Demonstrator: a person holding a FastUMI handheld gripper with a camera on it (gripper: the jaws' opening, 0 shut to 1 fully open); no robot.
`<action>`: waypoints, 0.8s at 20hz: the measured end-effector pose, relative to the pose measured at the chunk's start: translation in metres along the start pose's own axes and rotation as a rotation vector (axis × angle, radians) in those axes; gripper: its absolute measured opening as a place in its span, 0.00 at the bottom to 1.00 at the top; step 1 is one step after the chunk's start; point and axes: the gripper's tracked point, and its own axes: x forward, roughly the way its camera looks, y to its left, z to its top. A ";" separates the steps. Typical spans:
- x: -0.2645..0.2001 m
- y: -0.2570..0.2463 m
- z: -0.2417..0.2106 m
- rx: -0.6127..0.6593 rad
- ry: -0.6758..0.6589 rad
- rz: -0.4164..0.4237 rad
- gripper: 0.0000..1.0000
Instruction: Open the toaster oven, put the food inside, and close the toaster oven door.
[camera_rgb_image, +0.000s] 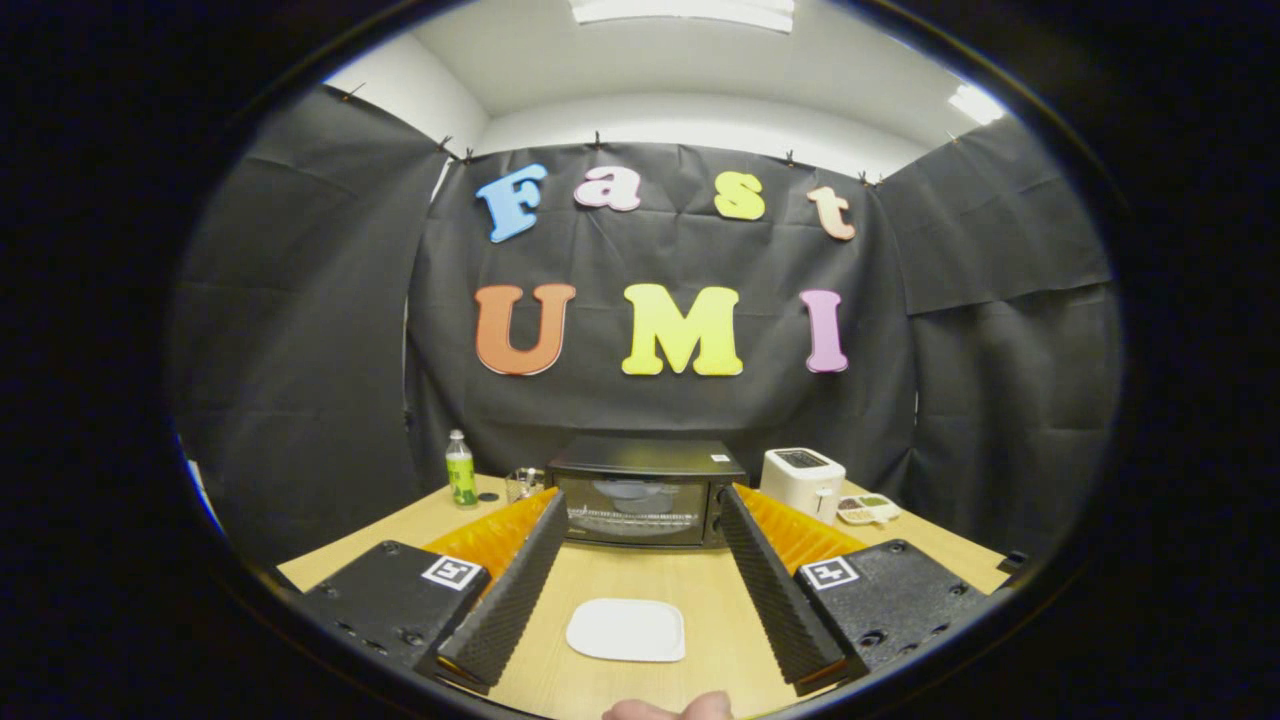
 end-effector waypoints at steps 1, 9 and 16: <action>0.000 0.005 -0.001 -0.006 -0.006 0.002 1.00; -0.002 0.024 -0.009 -0.030 -0.044 0.016 1.00; 0.002 0.030 -0.019 -0.037 -0.052 0.016 1.00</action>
